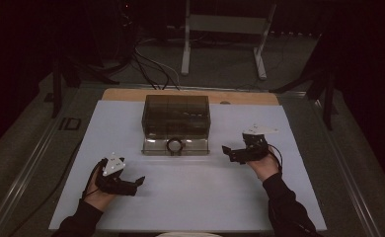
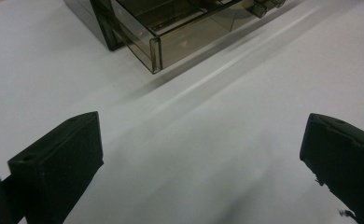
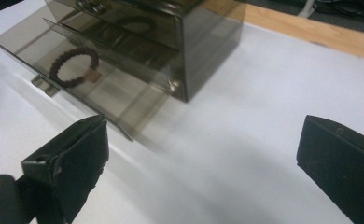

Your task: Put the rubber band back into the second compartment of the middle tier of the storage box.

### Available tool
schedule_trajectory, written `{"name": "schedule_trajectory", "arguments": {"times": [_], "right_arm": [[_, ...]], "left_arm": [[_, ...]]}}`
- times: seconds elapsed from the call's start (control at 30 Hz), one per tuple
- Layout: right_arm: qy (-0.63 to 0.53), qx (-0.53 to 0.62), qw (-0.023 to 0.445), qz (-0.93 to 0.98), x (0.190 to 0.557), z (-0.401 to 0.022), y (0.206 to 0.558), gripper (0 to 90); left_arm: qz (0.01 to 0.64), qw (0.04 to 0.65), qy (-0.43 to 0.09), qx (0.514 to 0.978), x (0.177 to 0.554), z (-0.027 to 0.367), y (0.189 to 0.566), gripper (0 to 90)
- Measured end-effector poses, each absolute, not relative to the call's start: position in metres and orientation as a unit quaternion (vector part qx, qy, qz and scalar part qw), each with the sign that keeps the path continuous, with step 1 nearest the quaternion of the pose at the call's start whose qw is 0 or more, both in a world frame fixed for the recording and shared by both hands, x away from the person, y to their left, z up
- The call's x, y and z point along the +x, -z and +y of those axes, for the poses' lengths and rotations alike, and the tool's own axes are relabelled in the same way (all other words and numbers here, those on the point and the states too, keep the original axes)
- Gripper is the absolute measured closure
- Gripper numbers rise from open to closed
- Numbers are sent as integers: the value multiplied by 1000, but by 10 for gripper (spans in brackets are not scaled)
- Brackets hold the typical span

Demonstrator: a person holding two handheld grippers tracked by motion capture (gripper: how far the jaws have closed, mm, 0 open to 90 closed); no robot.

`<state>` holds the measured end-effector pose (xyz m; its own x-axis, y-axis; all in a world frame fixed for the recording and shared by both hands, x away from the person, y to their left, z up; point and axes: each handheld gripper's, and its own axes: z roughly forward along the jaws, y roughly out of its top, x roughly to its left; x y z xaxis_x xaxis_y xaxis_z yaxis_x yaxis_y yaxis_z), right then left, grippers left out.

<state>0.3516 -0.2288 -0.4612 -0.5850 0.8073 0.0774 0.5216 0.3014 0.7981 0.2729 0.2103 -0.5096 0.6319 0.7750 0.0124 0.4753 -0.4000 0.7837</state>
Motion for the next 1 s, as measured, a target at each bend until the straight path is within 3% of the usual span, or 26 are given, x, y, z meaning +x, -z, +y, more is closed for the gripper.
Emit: {"name": "schedule_trajectory", "arguments": {"times": [1.0], "right_arm": [[-393,450,185,780,302,-279,500,23]], "left_arm": [[381,396,-188,814,273,209,509,7]]}}
